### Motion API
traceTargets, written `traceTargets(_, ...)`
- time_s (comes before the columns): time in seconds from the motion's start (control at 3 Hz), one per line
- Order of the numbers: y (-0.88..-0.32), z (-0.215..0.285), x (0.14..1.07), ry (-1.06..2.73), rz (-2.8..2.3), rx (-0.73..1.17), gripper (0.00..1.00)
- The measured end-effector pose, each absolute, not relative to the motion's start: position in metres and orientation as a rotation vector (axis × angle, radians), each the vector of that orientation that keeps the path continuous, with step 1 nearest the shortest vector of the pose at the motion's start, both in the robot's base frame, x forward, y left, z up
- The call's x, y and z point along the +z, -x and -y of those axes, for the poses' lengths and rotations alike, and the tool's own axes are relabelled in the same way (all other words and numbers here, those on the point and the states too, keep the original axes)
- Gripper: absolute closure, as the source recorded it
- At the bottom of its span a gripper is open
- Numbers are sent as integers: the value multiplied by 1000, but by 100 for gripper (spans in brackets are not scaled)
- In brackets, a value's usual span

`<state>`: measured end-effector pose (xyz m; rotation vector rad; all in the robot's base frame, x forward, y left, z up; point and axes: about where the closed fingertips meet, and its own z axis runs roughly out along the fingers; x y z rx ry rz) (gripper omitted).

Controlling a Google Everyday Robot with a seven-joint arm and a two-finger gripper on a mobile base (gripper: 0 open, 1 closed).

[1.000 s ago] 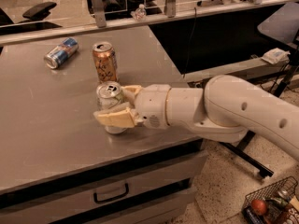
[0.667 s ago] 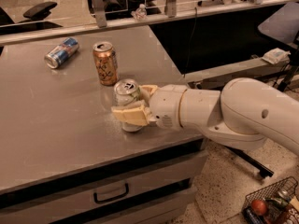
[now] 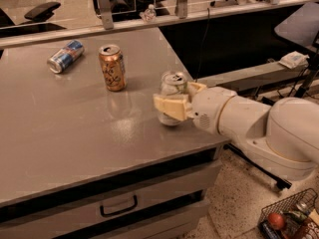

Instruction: Move 7up can near orange can

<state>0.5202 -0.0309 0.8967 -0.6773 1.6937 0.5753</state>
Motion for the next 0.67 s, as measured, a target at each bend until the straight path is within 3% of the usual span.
traceTargets(0.67,-553,19,923,671,-1566,518,100)
